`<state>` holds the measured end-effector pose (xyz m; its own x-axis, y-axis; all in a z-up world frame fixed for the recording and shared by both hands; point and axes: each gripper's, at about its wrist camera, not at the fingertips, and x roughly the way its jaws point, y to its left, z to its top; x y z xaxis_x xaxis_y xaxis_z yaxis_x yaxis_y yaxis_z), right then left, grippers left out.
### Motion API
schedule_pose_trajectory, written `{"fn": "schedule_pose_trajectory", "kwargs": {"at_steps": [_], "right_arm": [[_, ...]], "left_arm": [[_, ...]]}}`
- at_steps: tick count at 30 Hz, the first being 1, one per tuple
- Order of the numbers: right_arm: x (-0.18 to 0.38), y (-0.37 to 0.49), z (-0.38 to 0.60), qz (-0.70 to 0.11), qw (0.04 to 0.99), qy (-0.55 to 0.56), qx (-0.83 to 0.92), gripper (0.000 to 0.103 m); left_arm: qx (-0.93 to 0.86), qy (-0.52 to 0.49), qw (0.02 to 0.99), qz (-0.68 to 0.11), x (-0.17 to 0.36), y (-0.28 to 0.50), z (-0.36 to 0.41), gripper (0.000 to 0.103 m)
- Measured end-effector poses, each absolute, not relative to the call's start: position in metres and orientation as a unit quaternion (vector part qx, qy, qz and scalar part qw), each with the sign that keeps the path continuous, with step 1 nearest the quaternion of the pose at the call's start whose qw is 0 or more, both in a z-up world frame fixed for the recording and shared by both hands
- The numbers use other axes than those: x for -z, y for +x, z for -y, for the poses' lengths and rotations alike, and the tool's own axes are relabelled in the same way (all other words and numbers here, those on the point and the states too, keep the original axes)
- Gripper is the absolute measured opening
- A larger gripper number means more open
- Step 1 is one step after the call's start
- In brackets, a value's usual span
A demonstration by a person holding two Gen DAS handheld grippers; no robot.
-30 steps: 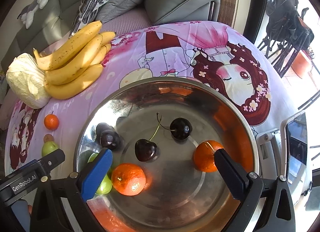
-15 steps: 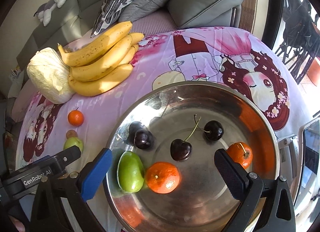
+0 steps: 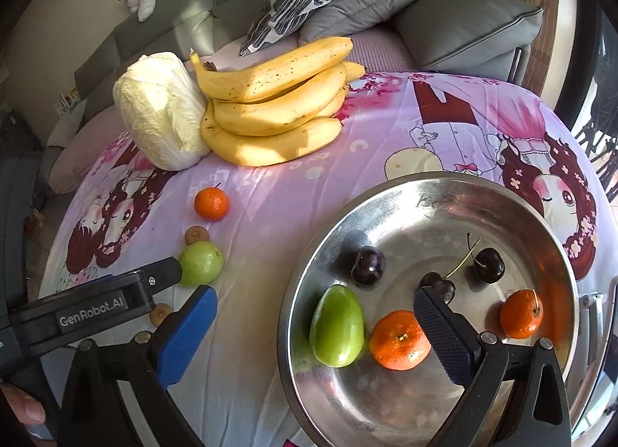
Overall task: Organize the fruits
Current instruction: 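Close the left tool on a brown kiwi while the right tool approaches the green pear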
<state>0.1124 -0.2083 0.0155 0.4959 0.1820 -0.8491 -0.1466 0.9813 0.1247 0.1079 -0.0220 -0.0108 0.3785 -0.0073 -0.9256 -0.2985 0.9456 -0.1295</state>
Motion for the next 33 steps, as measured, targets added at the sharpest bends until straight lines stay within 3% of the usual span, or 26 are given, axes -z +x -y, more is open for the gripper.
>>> {"fn": "schedule_pose_trajectory", "kwargs": {"at_steps": [33], "right_arm": [[0.012,0.106,0.132,-0.524,0.835,-0.034,-0.163,0.103]], "left_arm": [[-0.110,-0.198,0.809,-0.542,0.033,0.085,-0.046,0.098]]}}
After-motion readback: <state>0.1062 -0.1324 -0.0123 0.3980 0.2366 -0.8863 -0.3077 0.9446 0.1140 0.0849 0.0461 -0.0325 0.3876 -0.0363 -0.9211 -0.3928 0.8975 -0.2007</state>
